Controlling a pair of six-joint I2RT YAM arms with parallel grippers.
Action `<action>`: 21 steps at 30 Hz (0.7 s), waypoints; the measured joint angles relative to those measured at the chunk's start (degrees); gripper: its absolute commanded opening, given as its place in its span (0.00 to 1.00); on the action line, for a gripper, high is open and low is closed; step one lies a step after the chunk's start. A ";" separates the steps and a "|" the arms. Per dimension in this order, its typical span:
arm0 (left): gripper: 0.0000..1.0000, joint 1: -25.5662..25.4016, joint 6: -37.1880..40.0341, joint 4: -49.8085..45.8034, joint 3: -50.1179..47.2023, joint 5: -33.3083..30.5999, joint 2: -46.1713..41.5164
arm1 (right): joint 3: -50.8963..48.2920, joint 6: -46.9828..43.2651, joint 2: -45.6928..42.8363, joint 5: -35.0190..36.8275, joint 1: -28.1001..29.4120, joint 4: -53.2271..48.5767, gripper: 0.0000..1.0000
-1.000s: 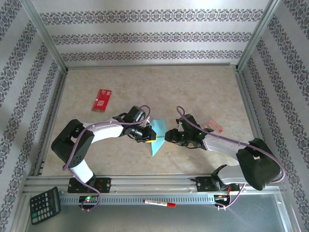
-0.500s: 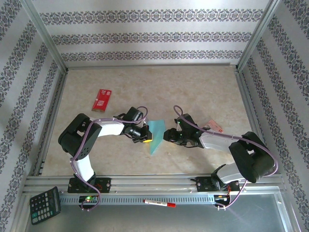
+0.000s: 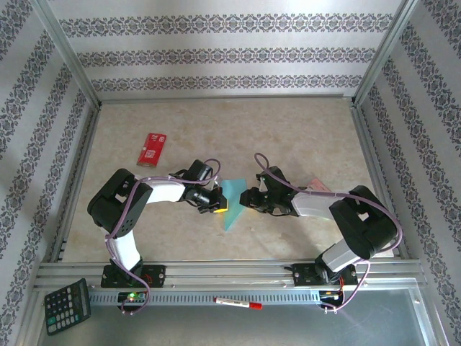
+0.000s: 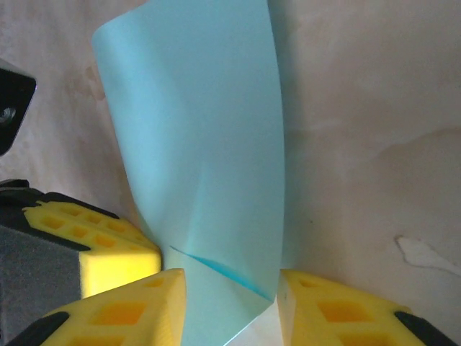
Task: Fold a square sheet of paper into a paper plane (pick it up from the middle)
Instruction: Fold the wing for the fifth time at the center of the table.
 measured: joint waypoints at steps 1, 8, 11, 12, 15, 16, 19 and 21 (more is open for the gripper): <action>0.04 0.00 0.09 0.00 0.00 0.02 0.00 | 0.00 -0.02 0.07 0.00 -0.09 0.24 0.34; 0.07 0.00 0.44 0.00 0.00 0.04 0.00 | 0.28 0.50 1.29 0.00 -0.37 1.75 0.06; 0.20 0.00 0.52 0.17 0.00 0.13 0.00 | 0.31 1.70 1.22 0.04 -0.37 1.75 0.02; 0.24 0.00 0.46 0.44 0.00 0.31 -0.07 | 0.31 2.51 1.11 0.09 -0.33 1.70 0.01; 0.35 -0.02 0.61 1.25 -0.52 -0.33 -2.10 | 0.24 5.90 -0.63 1.22 0.35 1.38 0.01; 0.37 -0.07 0.85 1.29 -1.31 -1.18 -3.87 | 0.20 7.58 -1.84 2.01 0.85 1.18 0.00; 0.42 -1.05 2.71 1.27 -4.22 -4.85 -11.08 | -0.42 12.72 -5.75 4.42 2.78 0.92 0.00; 0.46 -2.99 4.63 1.55 -6.21 -8.09 -16.09 | -0.79 16.26 -7.54 5.68 4.09 0.79 0.00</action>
